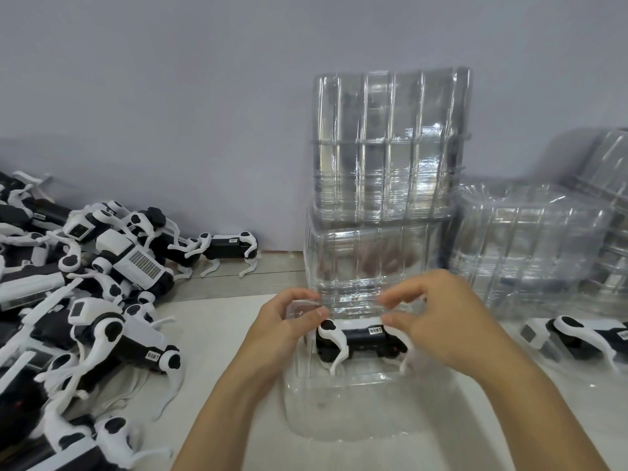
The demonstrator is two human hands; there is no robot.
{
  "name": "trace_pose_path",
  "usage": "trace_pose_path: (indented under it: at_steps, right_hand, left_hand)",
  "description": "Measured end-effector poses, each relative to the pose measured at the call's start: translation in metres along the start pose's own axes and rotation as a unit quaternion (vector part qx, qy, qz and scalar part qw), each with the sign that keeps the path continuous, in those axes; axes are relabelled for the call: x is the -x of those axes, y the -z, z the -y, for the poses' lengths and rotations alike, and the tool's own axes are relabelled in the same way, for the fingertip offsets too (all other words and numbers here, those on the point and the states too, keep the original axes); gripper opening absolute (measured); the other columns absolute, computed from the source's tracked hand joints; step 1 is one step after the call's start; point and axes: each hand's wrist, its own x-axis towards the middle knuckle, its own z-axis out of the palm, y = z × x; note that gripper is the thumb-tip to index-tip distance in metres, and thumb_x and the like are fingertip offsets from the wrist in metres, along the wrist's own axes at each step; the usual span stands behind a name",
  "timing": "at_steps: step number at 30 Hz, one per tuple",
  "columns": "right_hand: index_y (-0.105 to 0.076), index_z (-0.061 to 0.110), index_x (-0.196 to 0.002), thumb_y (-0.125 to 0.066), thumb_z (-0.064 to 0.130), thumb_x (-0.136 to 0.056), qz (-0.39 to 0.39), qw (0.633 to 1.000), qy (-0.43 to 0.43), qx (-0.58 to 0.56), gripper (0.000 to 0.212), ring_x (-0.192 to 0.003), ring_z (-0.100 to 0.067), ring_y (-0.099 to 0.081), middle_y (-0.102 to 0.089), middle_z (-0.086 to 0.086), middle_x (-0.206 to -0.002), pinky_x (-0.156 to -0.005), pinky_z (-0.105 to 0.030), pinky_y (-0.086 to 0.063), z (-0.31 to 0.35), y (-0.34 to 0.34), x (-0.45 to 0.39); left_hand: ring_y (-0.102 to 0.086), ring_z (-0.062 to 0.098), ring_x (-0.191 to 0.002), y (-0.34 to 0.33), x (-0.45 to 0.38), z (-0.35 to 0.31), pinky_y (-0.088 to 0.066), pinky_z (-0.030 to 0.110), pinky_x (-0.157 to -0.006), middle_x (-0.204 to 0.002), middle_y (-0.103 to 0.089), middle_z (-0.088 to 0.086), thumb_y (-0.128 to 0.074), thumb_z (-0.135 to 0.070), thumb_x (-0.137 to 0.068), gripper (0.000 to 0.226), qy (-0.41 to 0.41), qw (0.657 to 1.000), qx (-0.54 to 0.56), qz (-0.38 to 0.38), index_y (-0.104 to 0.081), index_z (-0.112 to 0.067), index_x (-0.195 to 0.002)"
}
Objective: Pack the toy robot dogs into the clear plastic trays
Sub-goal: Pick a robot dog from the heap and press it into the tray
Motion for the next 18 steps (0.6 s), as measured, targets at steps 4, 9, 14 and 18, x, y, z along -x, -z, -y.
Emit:
trace_pose_path:
  at_steps: [4,9,14,18]
  right_hand:
    - [-0.079,0.037,-0.071,-0.087,0.030,-0.076,0.014,0.999,-0.033,-0.023,0.012,-0.070,0.016,-0.055,-0.064,0.030,-0.066,-0.062,-0.015,-0.034,-0.010,0.005,0.000]
    - [-0.078,0.035,-0.067,-0.087,0.022,-0.075,-0.005,0.998,-0.045,-0.040,0.018,-0.068,0.019,-0.055,-0.066,0.027,-0.065,-0.062,-0.011,-0.035,-0.013,0.001,-0.004]
    - [-0.079,0.034,-0.068,-0.086,0.023,-0.077,-0.002,0.999,-0.046,-0.029,0.016,-0.070,0.011,-0.057,-0.068,0.022,-0.071,-0.061,-0.009,-0.034,-0.014,-0.001,-0.005]
    - [-0.079,0.034,-0.071,-0.085,0.026,-0.079,0.013,0.999,-0.034,-0.020,0.013,-0.066,0.020,-0.053,-0.067,0.018,-0.071,-0.057,-0.009,-0.035,-0.014,0.002,-0.003]
  left_hand:
    - [-0.069,0.020,-0.096,-0.001,-0.001,0.000,-0.048,0.041,-0.099,-0.100,-0.075,0.002,-0.080,-0.029,-0.070,0.028,-0.001,1.000,0.001,-0.002,-0.073,-0.025,-0.097]
    - [-0.069,0.019,-0.091,0.000,-0.001,0.001,-0.047,0.038,-0.094,-0.100,-0.076,0.006,-0.082,-0.024,-0.075,0.027,0.001,1.000,0.010,0.003,-0.073,-0.022,-0.099]
    - [-0.069,0.017,-0.091,-0.001,0.000,0.000,-0.047,0.038,-0.095,-0.099,-0.076,0.003,-0.079,-0.032,-0.068,0.030,-0.006,1.000,-0.001,0.005,-0.073,-0.025,-0.097]
    - [-0.071,0.019,-0.093,-0.001,-0.001,0.001,-0.048,0.041,-0.097,-0.098,-0.076,0.002,-0.079,-0.033,-0.067,0.026,-0.011,1.000,-0.004,0.011,-0.074,-0.030,-0.092]
